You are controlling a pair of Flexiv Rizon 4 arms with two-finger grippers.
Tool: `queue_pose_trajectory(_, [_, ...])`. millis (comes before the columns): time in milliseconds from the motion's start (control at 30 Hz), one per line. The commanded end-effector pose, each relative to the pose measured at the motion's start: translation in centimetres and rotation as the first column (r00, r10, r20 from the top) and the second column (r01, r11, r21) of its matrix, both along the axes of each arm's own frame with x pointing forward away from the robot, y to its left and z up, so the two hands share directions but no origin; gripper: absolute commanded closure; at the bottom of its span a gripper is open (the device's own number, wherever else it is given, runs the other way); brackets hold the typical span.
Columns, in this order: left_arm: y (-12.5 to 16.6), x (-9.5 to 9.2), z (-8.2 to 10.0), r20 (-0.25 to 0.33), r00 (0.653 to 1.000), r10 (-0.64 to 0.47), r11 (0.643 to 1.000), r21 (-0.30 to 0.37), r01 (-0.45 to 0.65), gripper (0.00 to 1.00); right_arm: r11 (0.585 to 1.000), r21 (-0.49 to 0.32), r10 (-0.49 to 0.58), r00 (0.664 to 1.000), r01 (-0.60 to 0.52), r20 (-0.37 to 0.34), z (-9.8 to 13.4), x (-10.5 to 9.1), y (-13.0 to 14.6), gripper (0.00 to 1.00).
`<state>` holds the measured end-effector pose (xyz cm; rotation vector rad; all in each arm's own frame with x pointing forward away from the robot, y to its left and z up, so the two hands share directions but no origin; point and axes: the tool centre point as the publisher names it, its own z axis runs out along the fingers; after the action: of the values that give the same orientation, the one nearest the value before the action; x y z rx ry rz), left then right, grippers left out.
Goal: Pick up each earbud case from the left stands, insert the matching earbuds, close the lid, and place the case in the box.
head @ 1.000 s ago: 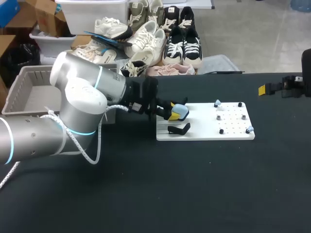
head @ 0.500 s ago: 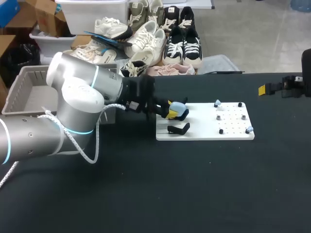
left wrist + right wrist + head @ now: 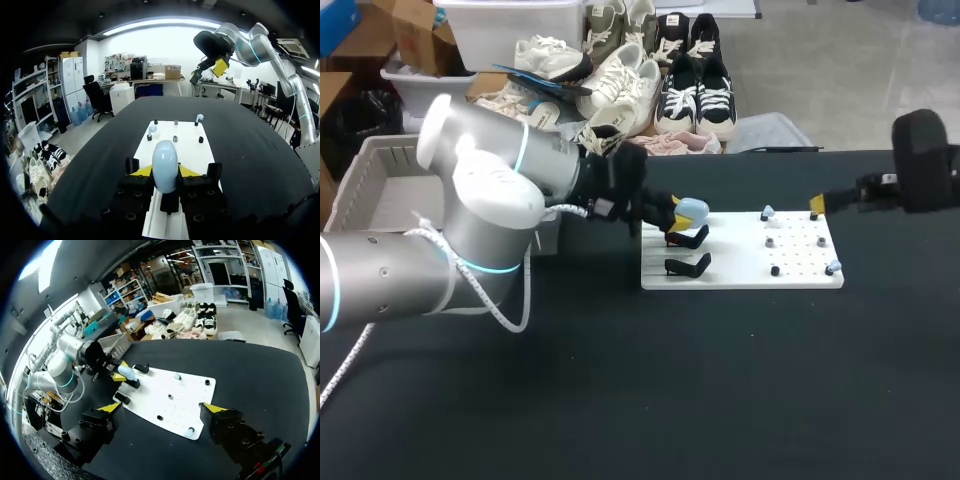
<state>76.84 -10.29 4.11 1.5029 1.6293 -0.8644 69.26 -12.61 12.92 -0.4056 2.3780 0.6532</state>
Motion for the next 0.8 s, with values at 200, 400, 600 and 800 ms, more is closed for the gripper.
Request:
queue_pose_trajectory(200, [-1.3,0.6,1.6,0.030,1.000,0.010,1.000,0.014,-0.011,1.00,0.991,0.055,0.124,0.992,-0.123,-0.015,-2.0,1.4,5.0,0.00])
queue_pose_trajectory(400, [-2.5,0.5,3.1,0.064,0.998,-0.016,1.000,0.010,0.015,1.00,0.983,0.050,0.180,0.983,-0.178,-0.043,-2.8,1.5,7.6,0.00])
queue_pose_trajectory(600, [-3.2,0.0,4.0,0.084,0.996,-0.039,0.999,0.002,0.039,1.00,0.979,0.054,0.201,0.978,-0.198,-0.052,-3.3,1.8,8.8,0.00])
queue_pose_trajectory(800, [-3.7,-1.1,4.5,0.095,0.994,-0.059,0.998,-0.006,0.060,1.00,0.977,0.055,0.210,0.976,-0.207,-0.054,-3.4,2.1,9.3,0.00])
